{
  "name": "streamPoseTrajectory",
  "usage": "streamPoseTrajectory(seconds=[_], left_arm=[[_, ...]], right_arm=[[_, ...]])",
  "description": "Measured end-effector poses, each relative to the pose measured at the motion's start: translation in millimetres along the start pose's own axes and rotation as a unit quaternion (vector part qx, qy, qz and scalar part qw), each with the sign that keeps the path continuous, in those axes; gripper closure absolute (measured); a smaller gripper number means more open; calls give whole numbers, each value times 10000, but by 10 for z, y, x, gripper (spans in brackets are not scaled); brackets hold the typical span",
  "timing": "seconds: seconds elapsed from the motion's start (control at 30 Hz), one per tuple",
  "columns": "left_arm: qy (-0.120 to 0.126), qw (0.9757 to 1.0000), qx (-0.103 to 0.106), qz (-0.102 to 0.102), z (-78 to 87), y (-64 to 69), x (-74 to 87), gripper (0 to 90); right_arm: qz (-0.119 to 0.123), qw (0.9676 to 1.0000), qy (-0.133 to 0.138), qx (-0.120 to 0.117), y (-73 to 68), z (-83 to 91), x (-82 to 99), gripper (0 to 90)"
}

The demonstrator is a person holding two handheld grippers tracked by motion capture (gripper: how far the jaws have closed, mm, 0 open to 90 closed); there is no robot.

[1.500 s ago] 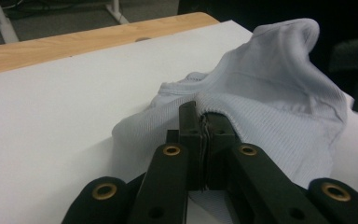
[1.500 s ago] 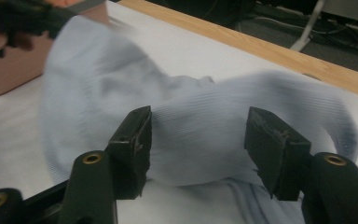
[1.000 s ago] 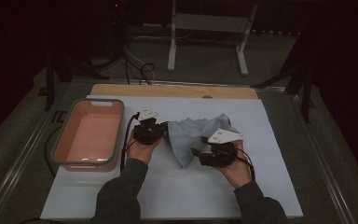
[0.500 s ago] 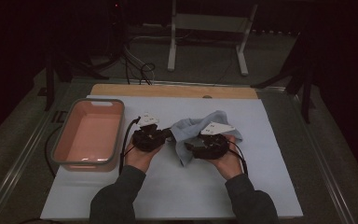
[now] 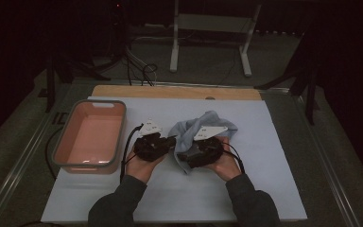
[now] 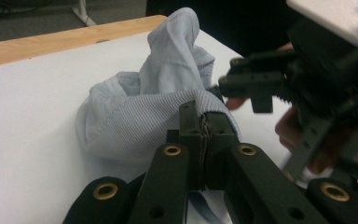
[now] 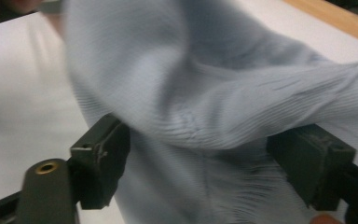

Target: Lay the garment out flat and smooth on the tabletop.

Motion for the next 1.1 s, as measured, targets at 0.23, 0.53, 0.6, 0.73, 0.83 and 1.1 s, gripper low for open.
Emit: streamPoseTrajectory(seconds=[0.23, 0.53, 0.6, 0.73, 0.83, 1.1], left_arm=[[195, 9990, -154, 367, -14, -122, -70, 896], [385, 9958, -354, 746, -45, -228, -138, 897], [426, 9950, -403, 813, -45, -251, -151, 897], [460, 9938, -470, 892, -31, -302, -166, 897], [458, 9936, -515, 890, -25, -321, -155, 896], [379, 9930, -702, 875, -22, -429, -82, 892]], right_arm=[[93, 9999, -67, 20, -108, 21, 62, 152], [223, 9970, -267, 695, -170, -74, 151, 204], [228, 9958, -327, 821, -173, -101, 170, 232], [303, 9924, -431, 1110, -140, -138, 215, 367], [185, 9908, -491, 1246, -86, -128, 232, 565], [72, 9903, -432, 1321, 44, 52, 241, 872]])
Point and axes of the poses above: each handheld gripper's, and its own axes: z roughly backward along the jaws, x roughly out of its underside, y roughly to its right, the point moved 8 cm from there along -z, roughly forward along the jaws, and after that the axes turned 9 degrees about y, right-handed, at the moved point
